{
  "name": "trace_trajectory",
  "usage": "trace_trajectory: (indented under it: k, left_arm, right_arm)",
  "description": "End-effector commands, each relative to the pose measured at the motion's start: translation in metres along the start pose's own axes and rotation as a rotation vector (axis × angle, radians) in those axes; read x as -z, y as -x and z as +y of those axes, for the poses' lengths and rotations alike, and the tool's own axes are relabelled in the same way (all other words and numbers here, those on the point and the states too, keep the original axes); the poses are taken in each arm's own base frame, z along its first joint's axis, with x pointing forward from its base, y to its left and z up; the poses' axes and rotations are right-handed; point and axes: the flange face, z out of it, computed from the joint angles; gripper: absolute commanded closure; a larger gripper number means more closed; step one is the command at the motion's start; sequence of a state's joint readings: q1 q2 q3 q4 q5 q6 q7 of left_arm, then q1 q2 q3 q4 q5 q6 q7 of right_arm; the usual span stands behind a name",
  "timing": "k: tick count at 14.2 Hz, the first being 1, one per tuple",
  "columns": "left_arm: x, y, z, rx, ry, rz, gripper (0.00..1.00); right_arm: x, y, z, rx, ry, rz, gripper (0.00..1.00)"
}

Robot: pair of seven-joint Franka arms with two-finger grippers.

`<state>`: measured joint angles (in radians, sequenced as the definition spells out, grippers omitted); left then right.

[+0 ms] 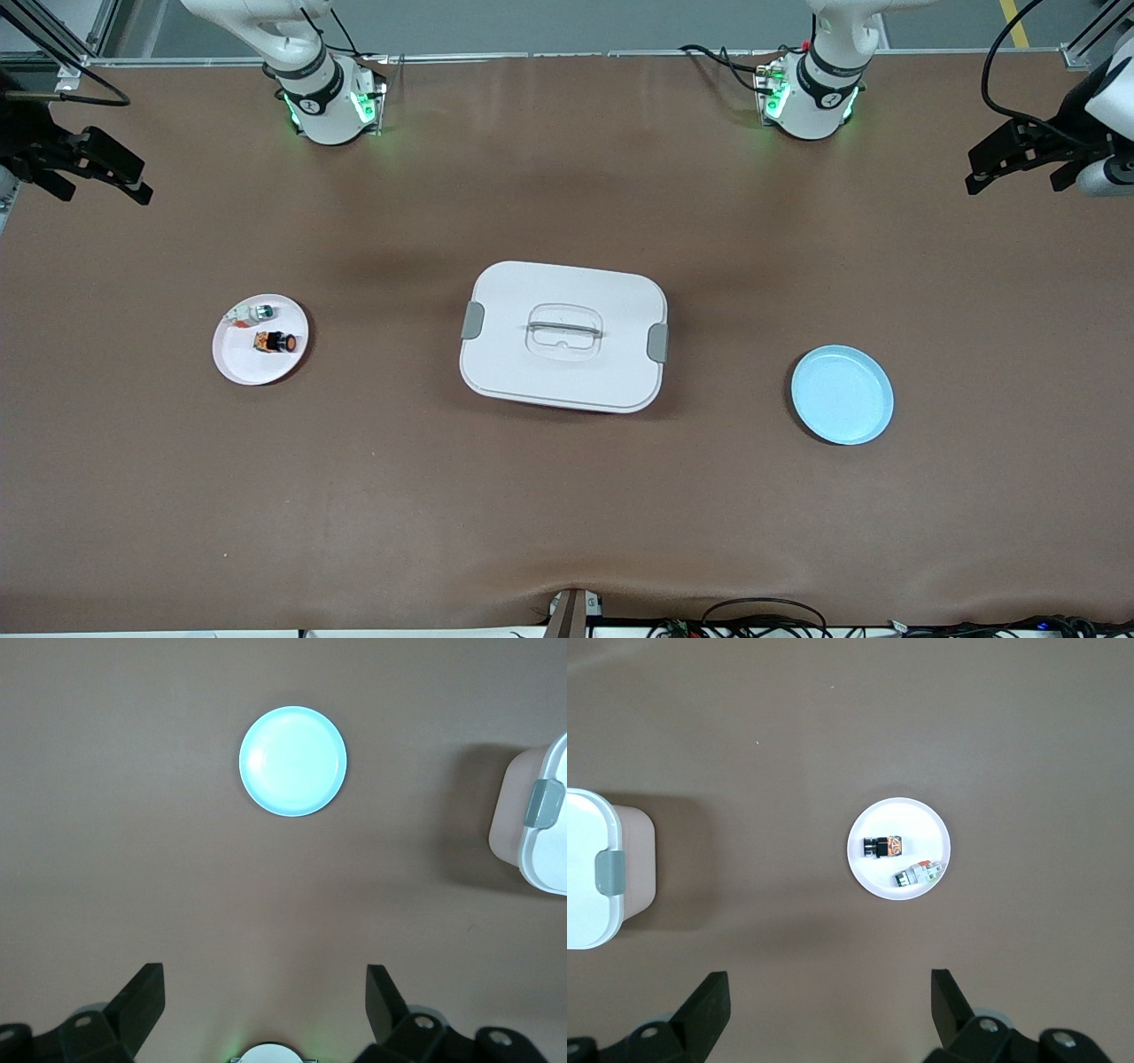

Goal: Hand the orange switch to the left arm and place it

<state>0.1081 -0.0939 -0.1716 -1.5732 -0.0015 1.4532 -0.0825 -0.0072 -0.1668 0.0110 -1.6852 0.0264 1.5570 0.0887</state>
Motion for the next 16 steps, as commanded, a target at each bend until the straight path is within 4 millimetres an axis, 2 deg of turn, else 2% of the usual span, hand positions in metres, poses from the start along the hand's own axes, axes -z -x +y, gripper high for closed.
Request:
trace_trajectory:
  k: [1, 4, 7, 10, 16]
  left_arm:
    - [0.005, 0.001, -0.004, 0.005, -0.018, -0.002, 0.0]
    - [0.009, 0.001, -0.007, 0.006, -0.017, 0.006, 0.0]
    - [0.014, -0.001, -0.015, 0.023, -0.015, 0.018, 0.0]
    - [0.006, -0.004, -0.015, 0.026, -0.014, -0.001, 0.0]
    - [0.006, 0.003, -0.016, 0.038, -0.017, -0.031, 0.0]
  right_arm:
    - [0.006, 0.005, 0.001, 0.001, -0.007, 0.011, 0.0]
    - [0.006, 0.004, 0.009, 0.045, -0.007, 0.009, 0.0]
    - [0.005, 0.005, 0.008, 0.042, -0.007, 0.004, 0.0]
    - [0.006, 0.006, 0.008, 0.003, -0.008, 0.001, 0.0]
    - [0.005, 0.008, 0.006, -0.032, -0.014, -0.012, 0.0]
